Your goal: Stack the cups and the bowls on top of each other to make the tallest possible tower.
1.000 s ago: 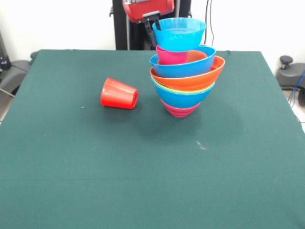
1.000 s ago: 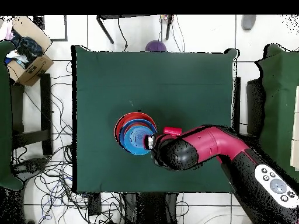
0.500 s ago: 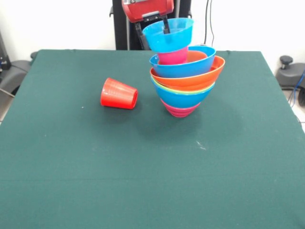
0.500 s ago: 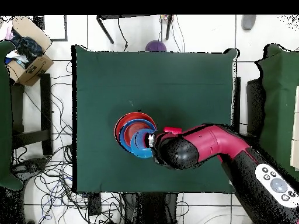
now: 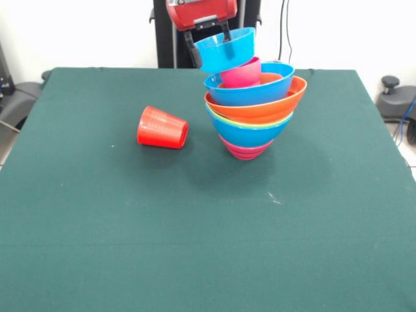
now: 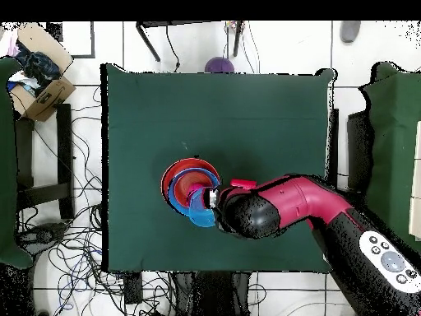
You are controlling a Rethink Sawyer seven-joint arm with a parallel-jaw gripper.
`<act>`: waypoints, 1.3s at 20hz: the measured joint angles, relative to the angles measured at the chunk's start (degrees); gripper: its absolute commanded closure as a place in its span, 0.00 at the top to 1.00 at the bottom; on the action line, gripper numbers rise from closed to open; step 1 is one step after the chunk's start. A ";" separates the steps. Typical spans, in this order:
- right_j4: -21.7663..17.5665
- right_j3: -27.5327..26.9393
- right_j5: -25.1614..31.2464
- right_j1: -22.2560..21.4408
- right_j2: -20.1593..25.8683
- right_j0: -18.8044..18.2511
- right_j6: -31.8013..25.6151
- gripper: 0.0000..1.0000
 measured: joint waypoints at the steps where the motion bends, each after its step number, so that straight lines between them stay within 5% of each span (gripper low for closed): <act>1: 0.00 0.00 0.00 0.00 0.00 0.00 0.00 1.00; 26: 0.26 0.01 0.00 -1.40 0.04 1.87 0.00 1.00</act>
